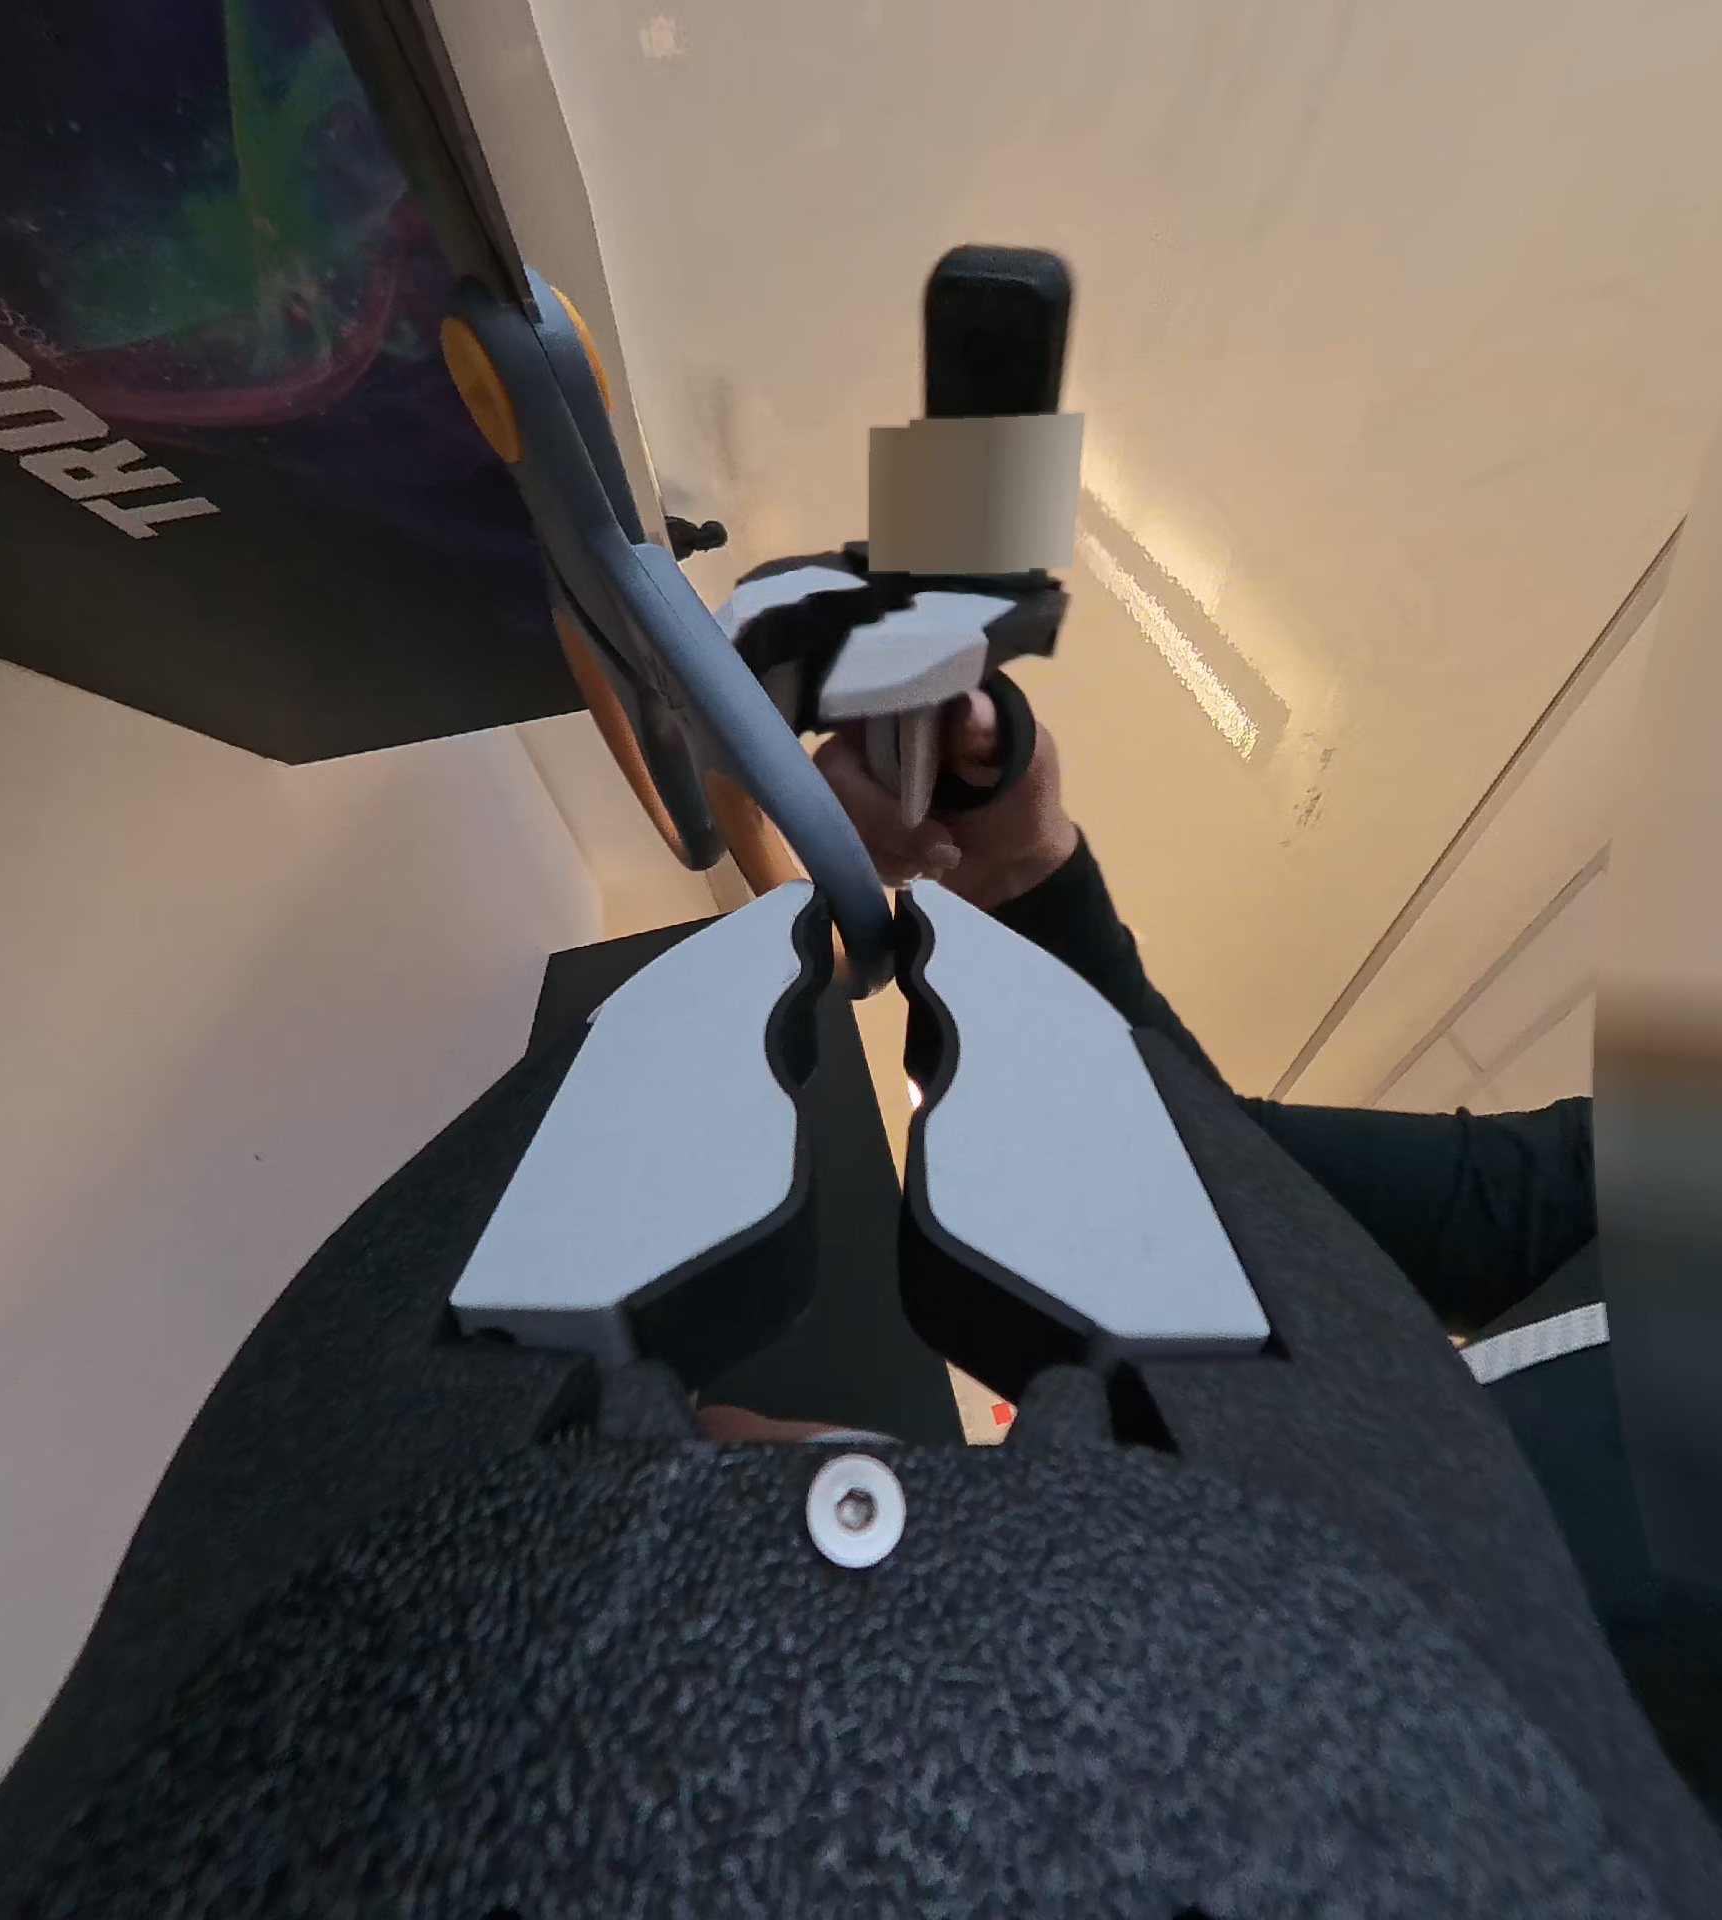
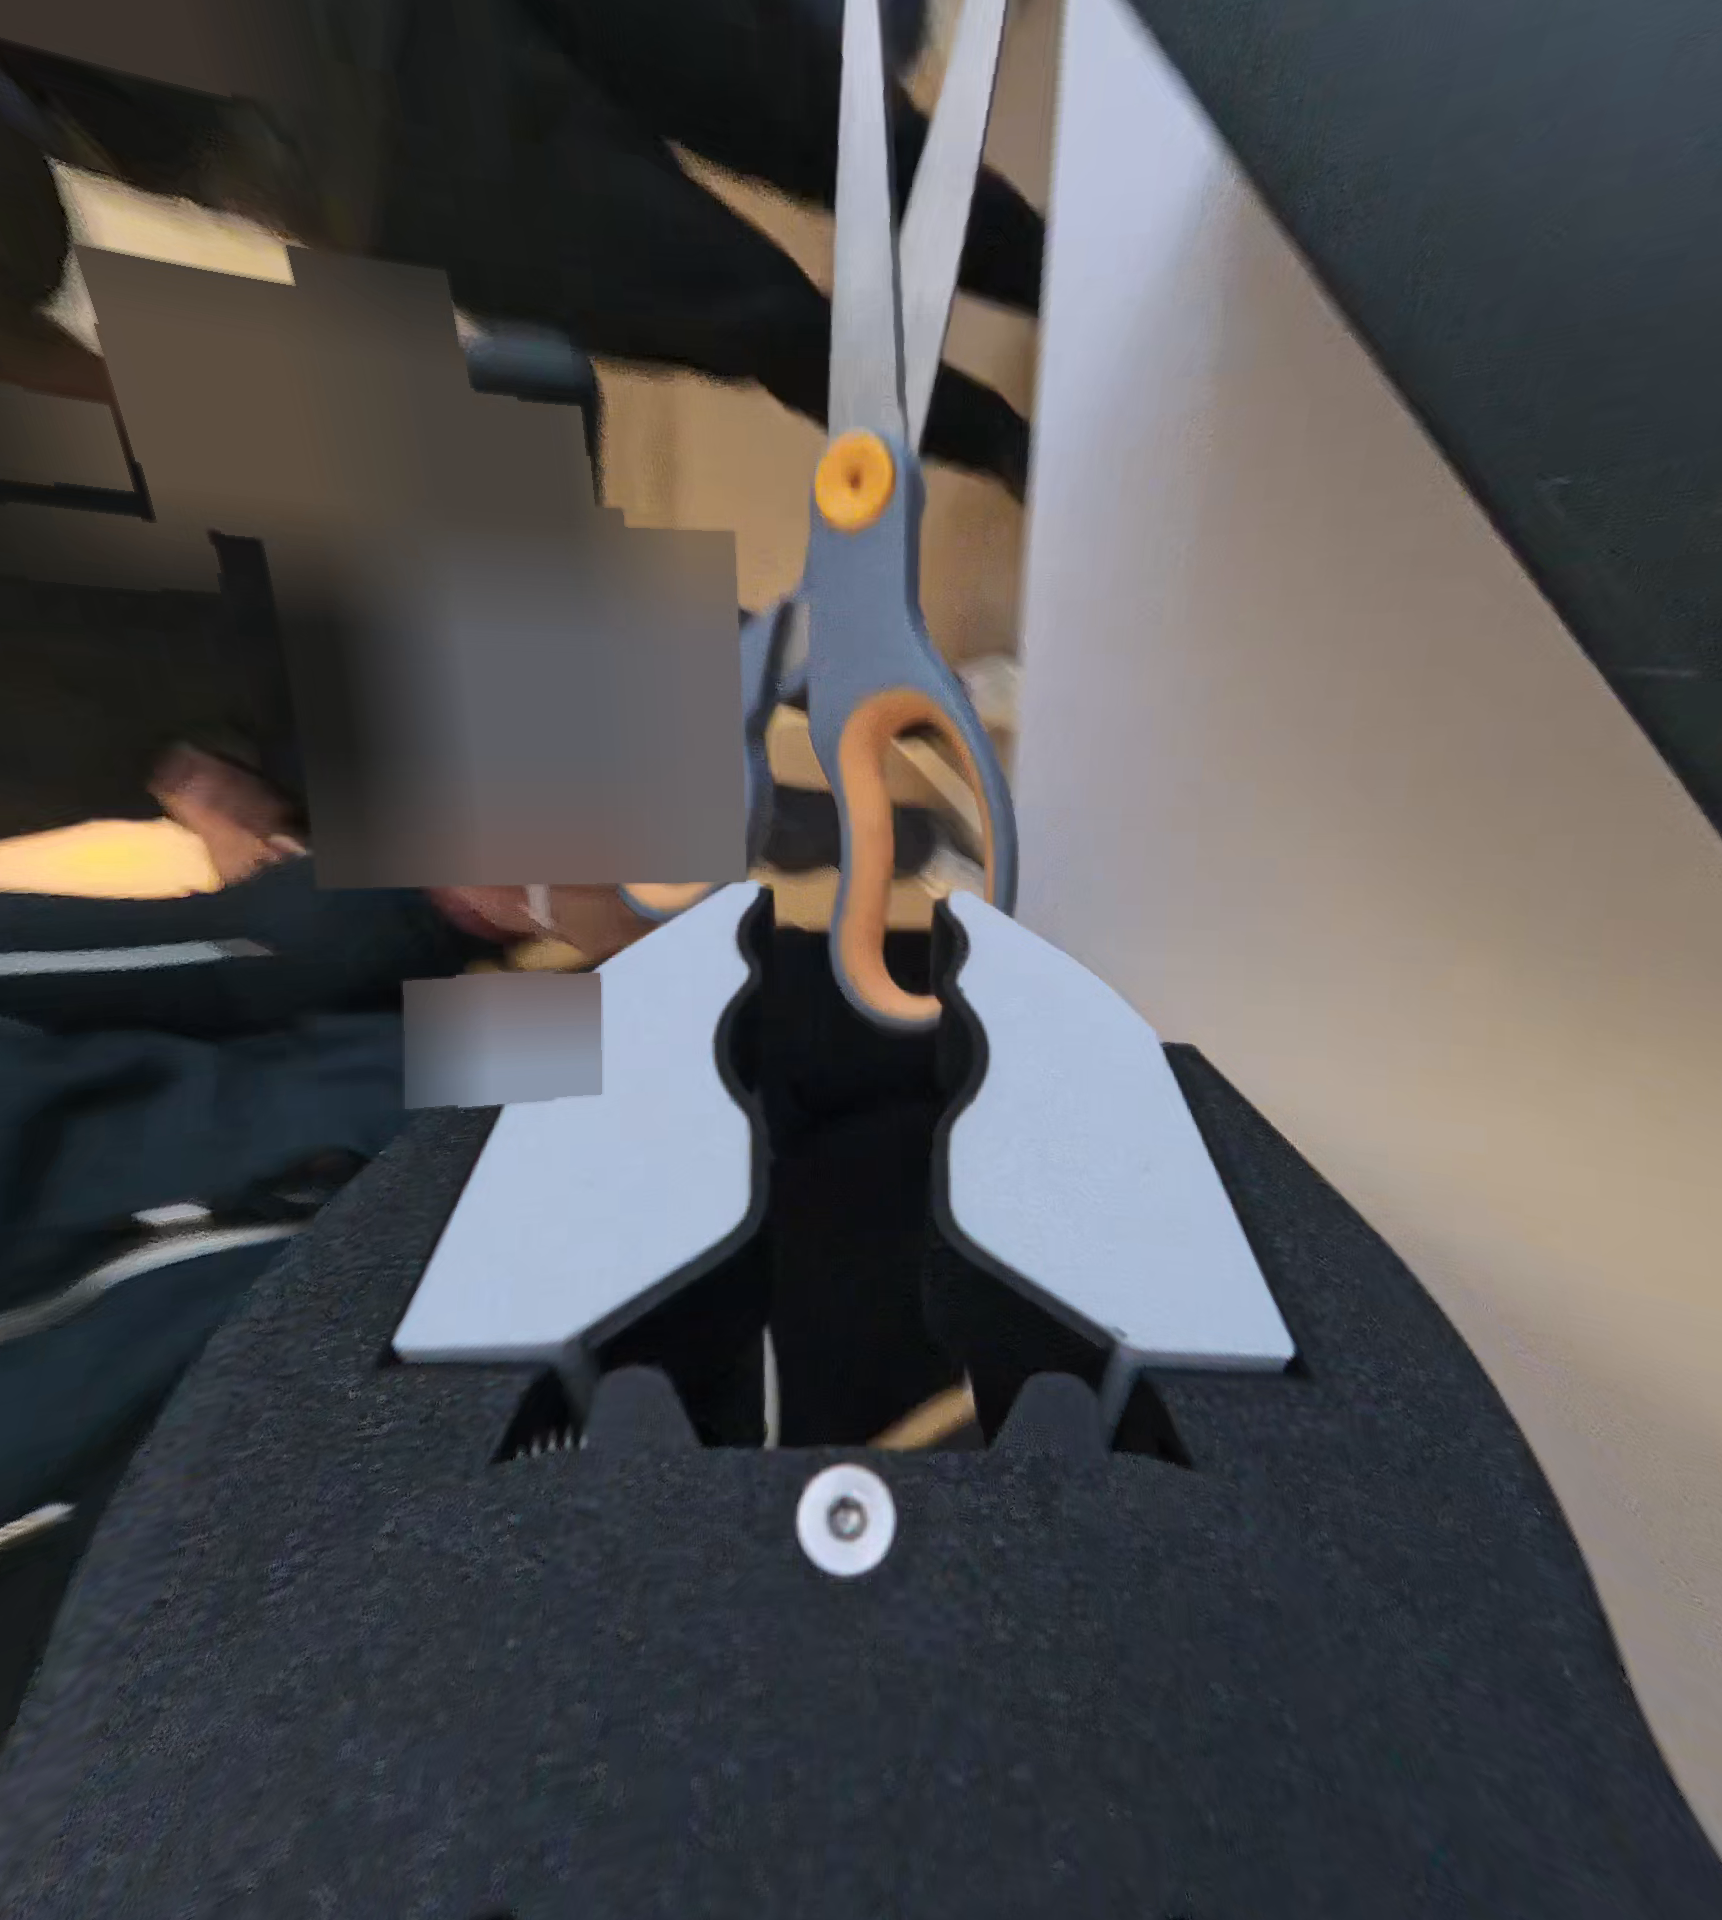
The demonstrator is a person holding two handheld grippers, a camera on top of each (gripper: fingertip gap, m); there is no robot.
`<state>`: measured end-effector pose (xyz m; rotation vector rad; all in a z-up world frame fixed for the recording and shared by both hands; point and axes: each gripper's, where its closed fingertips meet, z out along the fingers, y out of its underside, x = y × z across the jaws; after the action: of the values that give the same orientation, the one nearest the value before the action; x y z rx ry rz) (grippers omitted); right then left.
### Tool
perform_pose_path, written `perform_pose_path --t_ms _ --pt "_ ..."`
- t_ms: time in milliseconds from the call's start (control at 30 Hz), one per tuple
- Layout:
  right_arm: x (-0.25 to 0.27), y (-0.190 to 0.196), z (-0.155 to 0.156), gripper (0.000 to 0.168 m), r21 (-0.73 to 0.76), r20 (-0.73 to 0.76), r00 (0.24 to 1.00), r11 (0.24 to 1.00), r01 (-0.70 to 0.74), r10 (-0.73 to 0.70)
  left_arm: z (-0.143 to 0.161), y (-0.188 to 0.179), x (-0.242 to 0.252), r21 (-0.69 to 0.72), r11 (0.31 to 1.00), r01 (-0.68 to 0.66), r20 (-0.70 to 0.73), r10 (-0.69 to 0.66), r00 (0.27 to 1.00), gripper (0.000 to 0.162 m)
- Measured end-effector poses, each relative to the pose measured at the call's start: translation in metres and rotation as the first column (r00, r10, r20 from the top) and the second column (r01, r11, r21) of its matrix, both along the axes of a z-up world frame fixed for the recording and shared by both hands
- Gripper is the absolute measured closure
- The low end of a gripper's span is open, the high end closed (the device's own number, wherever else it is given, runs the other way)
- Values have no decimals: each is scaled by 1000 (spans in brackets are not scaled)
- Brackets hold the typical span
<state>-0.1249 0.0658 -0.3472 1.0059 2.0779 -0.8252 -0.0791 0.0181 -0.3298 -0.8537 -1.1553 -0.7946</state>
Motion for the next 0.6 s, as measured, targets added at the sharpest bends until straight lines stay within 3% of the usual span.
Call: perform_pose_path --t_ms 67,167,267,367,500,600 --pt "-10 3 -4 145 -52 33 996 995 88 -87 0 -1 0 3 1000 -5 -1 5 1000 152" --pt "-2 9 -18 145 -17 43 997 997 72 -71 0 -2 0 3 1000 -7 -4 7 1000 152" --pt "4 10 -34 137 -39 154 982 992 117 -109 -2 -1 2 3 1000 -8 -3 8 1000 152" --pt "3 2 -35 138 -184 351 916 944 272 -196 -1 0 1 5 1000 -9 -5 9 1000 152" --pt "2 -4 -32 140 -264 371 905 910 320 -210 -1 -1 2 4 1000 -9 -5 9 1000 152" --pt "8 -4 -36 141 -219 327 926 938 269 -189 0 0 3 -1 1000 -7 -11 7 1000 152"
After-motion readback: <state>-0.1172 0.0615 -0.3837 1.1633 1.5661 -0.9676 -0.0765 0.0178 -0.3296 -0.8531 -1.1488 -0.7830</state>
